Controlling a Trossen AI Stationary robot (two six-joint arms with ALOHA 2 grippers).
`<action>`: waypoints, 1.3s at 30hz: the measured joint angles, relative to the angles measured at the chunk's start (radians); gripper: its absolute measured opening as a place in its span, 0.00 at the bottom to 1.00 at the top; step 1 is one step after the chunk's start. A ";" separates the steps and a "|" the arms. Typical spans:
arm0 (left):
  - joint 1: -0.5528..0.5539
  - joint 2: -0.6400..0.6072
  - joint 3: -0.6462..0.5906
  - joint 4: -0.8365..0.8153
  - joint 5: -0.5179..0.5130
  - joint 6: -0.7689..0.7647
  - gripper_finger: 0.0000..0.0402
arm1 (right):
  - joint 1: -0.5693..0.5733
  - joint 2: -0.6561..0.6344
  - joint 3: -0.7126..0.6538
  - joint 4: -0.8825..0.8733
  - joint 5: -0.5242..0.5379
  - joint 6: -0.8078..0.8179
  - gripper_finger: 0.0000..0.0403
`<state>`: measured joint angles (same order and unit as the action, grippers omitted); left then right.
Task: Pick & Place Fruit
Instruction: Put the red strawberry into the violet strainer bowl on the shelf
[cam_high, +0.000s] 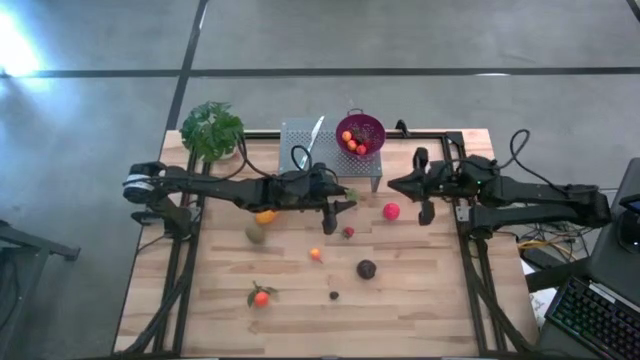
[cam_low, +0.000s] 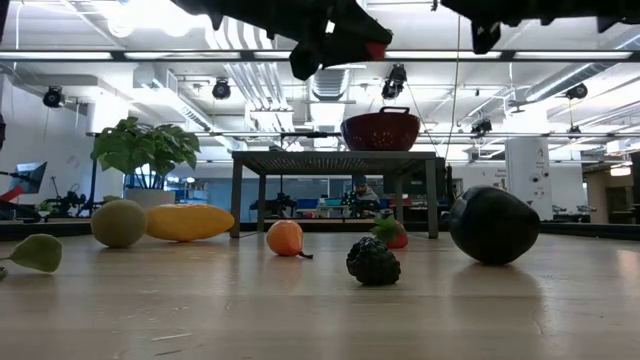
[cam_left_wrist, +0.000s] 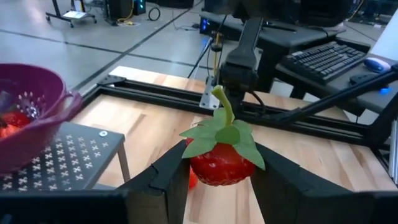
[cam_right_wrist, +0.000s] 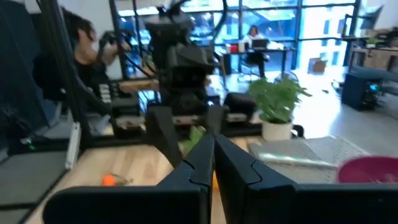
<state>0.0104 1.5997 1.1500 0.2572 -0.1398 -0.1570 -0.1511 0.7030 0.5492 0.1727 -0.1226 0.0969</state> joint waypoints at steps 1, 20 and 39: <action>0.002 0.000 0.000 0.006 0.000 0.004 0.39 | 0.004 0.016 0.000 0.024 -0.004 0.005 0.05; 0.039 0.008 0.002 0.148 0.053 0.207 0.39 | 0.016 0.216 0.000 0.268 -0.007 -0.022 0.41; 0.054 0.113 0.174 0.049 0.092 0.337 0.39 | 0.016 0.228 0.135 0.084 -0.006 -0.069 0.36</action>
<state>0.0647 1.7123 1.3235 0.3063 -0.0475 0.1801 -0.1355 0.9313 0.6846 0.2563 -0.1287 0.0277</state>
